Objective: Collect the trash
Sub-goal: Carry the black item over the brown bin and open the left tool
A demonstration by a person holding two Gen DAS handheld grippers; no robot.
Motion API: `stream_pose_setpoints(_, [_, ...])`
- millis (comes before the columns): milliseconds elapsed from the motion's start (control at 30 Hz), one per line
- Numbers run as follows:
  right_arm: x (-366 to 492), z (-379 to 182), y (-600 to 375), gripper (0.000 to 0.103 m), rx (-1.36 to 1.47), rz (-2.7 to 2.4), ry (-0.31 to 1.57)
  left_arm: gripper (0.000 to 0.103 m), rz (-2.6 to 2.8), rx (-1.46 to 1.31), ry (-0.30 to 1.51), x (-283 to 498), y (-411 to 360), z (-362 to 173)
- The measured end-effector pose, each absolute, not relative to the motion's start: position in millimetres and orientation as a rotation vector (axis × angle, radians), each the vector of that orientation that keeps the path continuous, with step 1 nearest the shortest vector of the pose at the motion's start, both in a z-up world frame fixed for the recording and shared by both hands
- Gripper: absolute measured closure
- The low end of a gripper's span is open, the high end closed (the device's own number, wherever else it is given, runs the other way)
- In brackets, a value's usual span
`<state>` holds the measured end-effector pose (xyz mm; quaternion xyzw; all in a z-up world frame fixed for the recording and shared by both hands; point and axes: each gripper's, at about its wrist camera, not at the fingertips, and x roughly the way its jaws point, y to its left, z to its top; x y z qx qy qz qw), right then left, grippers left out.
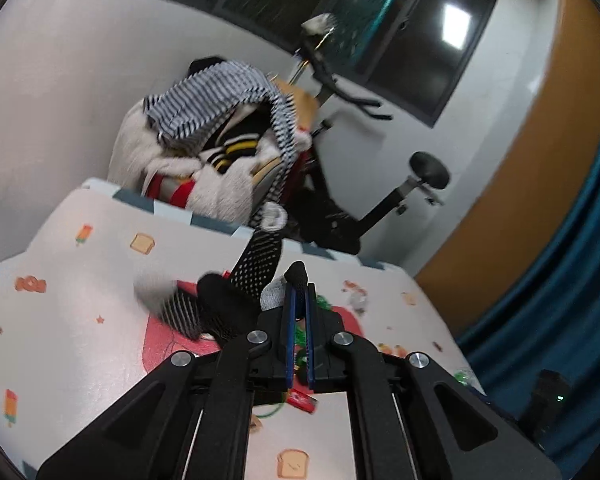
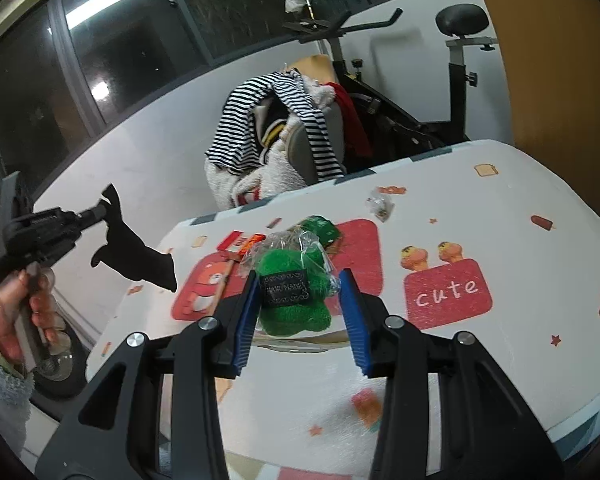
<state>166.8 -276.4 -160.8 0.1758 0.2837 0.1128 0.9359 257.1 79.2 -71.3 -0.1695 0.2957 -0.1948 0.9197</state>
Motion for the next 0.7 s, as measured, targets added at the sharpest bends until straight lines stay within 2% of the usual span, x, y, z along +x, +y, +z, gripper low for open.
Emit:
stream_pose_setpoints(167, [144.8, -149.7, -269.8, 0.061, 0.361, 0.249, 0.572, 0.099, -0.446, -0.348, 0.595, 208.0, 80.4, -54.6])
stream_pose_setpoints(367, [111.3, -135.8, -262.6, 0.061, 0.353, 0.267, 0.565, 0.099, -0.522, -0.336, 0.63, 140.2, 73.5, -60.5])
stream_pose_setpoints(700, [69.9, -136.0, -249.5, 0.061, 0.305, 0.309, 0.588, 0.098, -0.644, -0.274, 0.779, 47.8, 50.8, -121.5])
